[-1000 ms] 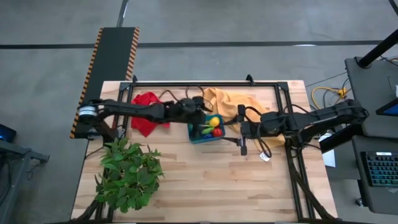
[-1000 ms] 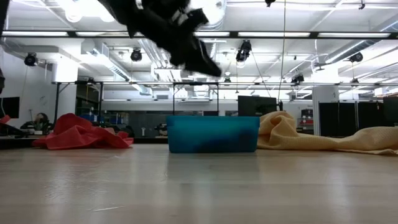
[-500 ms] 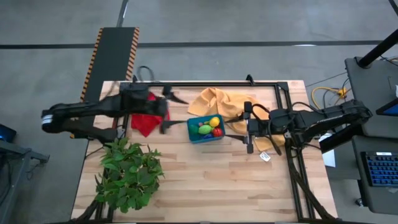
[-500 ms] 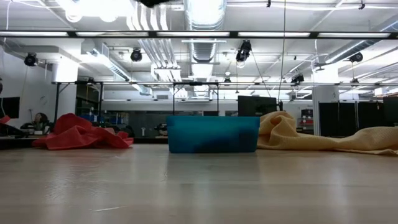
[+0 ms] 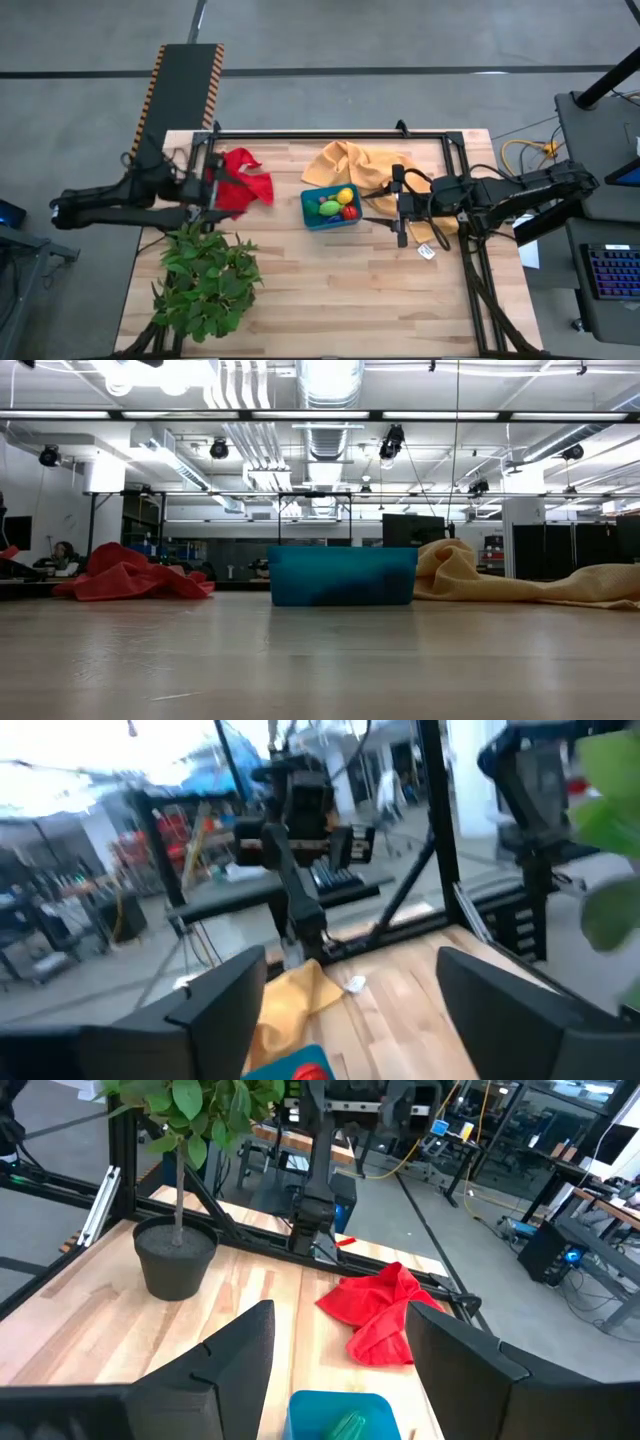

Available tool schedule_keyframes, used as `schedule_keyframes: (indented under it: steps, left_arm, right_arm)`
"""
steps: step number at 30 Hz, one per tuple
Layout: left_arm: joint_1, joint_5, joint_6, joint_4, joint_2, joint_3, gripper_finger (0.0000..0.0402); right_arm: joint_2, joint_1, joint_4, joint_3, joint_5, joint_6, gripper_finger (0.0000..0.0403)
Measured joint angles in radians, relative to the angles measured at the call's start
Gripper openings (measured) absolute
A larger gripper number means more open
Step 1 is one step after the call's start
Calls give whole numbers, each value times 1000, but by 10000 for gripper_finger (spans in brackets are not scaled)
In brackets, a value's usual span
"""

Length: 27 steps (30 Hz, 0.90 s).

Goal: Pick and placing Produce into tupperware
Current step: Return to Home Position

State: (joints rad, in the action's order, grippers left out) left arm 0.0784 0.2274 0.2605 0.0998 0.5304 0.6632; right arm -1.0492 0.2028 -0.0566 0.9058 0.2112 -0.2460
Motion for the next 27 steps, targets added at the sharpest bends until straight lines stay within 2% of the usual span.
schedule_keyframes:
  steps: [5, 7, 14, 17, 21, 24, 27]
  left_arm:
    - [-1, -6, 21, -120, -160, -152, 205]
    - [-1, -52, 26, -142, -225, -195, 164]
    - [0, -106, 6, -118, -386, -296, 21]
    - [0, -126, 7, -84, -439, -325, 8]
    - [0, -230, -22, 25, -507, -327, 2]
    - [0, -246, -45, 95, -503, -332, 1]
    - [0, -257, -65, 96, -490, -334, 0]
  right_arm:
    - [0, 0, 17, -1, 0, -6, 219]
    - [0, 0, 16, -1, 0, -12, 219]
    - [0, 0, 9, -1, 0, -42, 219]
    - [0, -6, 10, -1, 0, -46, 219]
    - [0, -24, 8, -1, 1, -43, 219]
    - [0, -35, 8, -1, 1, -43, 219]
    - [0, -48, 8, -1, 0, -43, 219]
